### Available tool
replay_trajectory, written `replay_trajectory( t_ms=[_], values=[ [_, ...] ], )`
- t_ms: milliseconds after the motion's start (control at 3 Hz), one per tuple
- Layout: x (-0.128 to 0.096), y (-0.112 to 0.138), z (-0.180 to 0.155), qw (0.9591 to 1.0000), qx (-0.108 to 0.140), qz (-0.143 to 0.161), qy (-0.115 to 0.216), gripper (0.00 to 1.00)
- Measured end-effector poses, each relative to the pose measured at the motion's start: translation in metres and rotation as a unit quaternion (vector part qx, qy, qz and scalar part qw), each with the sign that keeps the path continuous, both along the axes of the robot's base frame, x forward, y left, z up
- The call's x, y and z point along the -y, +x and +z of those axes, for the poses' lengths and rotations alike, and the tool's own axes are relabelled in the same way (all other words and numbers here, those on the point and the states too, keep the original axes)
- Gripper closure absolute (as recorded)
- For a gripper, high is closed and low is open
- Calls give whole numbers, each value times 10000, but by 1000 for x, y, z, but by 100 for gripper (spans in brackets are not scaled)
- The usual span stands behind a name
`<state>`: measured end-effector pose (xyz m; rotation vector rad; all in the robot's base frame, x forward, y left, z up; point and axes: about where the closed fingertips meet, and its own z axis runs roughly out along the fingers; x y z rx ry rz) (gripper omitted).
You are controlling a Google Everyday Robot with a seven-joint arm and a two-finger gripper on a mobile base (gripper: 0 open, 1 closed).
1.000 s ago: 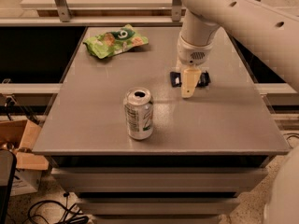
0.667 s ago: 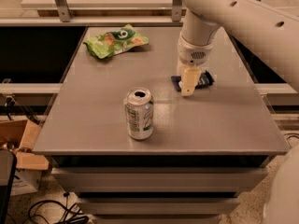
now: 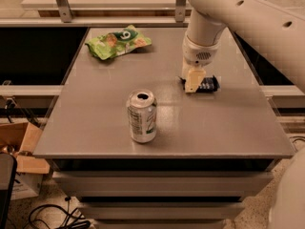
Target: Move rxbar blueberry near 7up can
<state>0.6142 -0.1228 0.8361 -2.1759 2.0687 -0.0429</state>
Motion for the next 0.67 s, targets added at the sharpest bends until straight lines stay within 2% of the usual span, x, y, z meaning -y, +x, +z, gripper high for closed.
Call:
replay_trajectory(
  t_ms=[667],
  values=[
    [0, 0, 32, 9995, 248, 183, 55, 100]
  ],
)
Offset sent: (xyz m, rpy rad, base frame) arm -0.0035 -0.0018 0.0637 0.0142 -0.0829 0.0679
